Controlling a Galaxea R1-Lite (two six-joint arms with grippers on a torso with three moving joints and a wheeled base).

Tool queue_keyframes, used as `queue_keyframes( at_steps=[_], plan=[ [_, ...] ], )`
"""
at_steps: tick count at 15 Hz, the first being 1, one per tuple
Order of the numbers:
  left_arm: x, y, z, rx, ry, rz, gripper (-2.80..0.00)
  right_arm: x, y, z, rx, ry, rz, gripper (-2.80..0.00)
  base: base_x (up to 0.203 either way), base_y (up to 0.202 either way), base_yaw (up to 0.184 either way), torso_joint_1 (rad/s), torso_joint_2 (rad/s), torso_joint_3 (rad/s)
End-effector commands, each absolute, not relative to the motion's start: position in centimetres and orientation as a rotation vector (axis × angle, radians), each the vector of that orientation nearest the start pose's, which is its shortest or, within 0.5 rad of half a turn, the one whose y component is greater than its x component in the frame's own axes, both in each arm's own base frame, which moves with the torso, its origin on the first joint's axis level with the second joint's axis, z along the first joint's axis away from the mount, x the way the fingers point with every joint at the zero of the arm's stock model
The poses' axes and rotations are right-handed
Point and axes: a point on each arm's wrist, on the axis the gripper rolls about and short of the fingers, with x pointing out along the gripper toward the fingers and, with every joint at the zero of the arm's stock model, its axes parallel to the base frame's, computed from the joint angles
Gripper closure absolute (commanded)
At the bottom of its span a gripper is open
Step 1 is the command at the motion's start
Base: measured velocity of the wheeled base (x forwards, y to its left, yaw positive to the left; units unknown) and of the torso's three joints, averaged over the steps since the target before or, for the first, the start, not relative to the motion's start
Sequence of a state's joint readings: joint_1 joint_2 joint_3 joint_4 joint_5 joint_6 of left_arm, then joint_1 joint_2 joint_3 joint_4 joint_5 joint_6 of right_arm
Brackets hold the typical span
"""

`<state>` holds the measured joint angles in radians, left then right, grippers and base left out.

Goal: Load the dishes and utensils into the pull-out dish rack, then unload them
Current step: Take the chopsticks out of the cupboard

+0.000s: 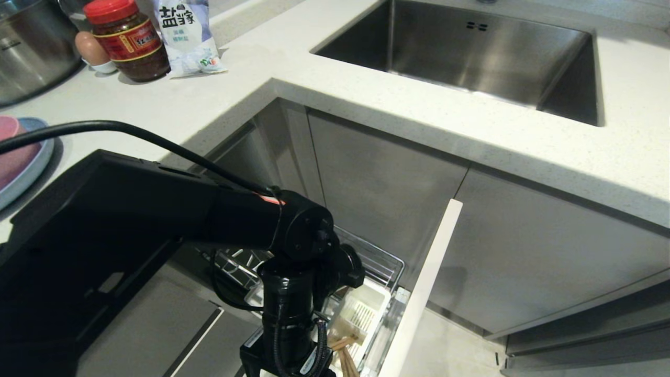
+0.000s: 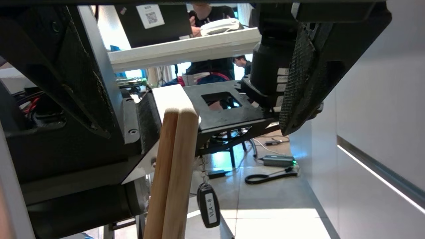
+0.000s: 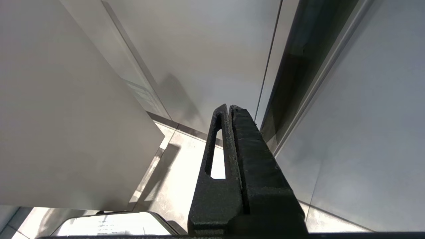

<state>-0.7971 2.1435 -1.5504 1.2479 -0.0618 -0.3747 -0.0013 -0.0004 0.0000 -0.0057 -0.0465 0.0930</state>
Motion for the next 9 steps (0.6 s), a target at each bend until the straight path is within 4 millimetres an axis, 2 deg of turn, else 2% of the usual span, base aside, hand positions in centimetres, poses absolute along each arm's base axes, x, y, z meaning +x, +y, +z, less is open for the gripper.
queue_keyframes(
  at_steps=[1,9],
  plan=[
    [22.9,-23.4,10.9,0.419,1.828,-0.236,-2.80,-2.3,-0.1,7.6,0.094,-0.013,-0.047,0.00,0.000,0.000,0.000,0.000,0.00,0.000],
    [24.7,-23.6,9.5,0.363,1.841,-0.229,-2.80,-2.3,-0.1,7.6,0.094,-0.013,-0.046,0.00,0.000,0.000,0.000,0.000,0.00,0.000]
  ],
)
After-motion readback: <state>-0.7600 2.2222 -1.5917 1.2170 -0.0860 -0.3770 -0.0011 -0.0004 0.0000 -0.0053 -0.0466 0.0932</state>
